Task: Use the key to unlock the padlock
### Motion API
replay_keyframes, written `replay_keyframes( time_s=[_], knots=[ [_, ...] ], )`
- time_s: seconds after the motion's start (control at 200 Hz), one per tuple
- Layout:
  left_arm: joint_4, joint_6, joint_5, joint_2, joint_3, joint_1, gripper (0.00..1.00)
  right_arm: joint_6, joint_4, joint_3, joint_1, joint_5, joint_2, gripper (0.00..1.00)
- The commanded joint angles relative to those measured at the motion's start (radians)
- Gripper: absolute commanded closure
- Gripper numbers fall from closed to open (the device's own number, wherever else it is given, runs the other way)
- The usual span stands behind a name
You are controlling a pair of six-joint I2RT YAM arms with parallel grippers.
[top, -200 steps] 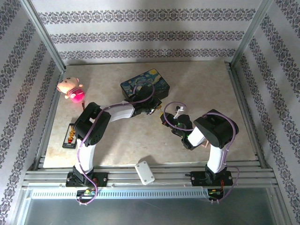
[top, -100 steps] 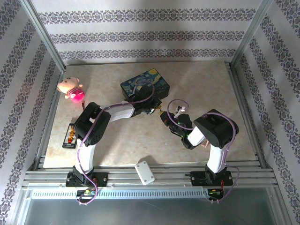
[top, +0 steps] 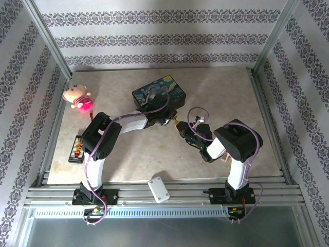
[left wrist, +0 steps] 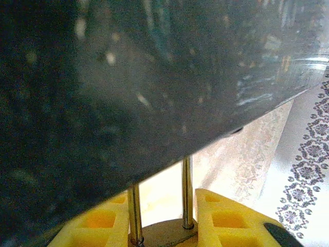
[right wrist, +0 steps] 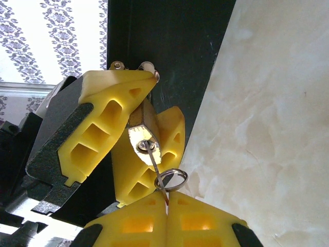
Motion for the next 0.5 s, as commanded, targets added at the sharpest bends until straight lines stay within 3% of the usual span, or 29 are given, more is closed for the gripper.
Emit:
replay_keyframes(
  time_s=[0.0,0.495],
  knots=[
    [-0.001,-0.031,0.091,0.005,-0.009,-0.021,0.92,0.014,0.042,0.024,-0.021,0.004,-0.007,1.0],
    [-0.014,-0.024,0.091,0.009,0.002,-0.024,0.92,0.018,-0.023,0.068,-0.04,-0.068,-0.013,1.0]
  ],
)
